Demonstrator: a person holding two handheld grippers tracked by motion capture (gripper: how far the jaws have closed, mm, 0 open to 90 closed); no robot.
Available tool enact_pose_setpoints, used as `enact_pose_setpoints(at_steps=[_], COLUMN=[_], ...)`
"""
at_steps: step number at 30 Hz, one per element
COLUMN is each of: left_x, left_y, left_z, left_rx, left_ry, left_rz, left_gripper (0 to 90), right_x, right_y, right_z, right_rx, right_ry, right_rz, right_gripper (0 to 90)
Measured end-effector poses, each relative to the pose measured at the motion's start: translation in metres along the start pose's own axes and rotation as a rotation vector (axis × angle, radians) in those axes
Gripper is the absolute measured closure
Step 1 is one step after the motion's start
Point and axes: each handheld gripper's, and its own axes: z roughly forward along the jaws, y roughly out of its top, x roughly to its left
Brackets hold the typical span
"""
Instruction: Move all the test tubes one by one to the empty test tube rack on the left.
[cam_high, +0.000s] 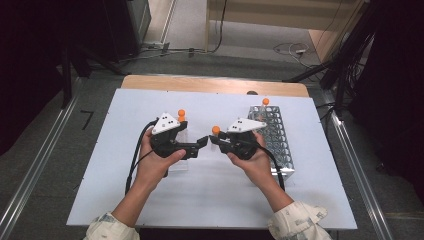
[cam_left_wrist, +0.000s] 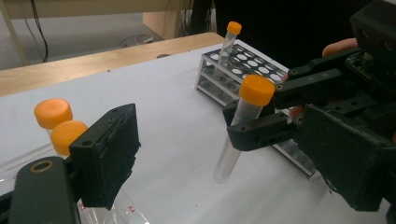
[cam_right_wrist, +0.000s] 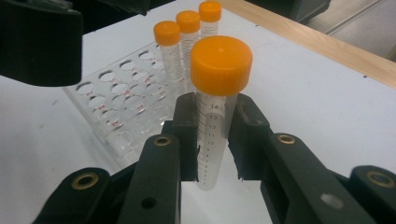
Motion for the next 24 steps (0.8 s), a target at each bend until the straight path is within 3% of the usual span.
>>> enact_pose_setpoints(at_steps=[12, 24], left_x=[-0.004, -0.003], left_y=[-0.003, -0.01], left_z=[0.006, 0.012], left_rx=[0.01, 0.028], left_ry=[-0.022, -0.034], left_rz=[0.016, 0.022], left_gripper=[17.7, 36.4], right_x=[0.018, 0.027], right_y=[-0.001, 0.0], right_z=[0.014, 0.017], right_rx=[0.024, 0.024], right_ry=[0.048, 0.072], right_rz=[-0.027, -0.039], right_gripper=[71.4, 71.5])
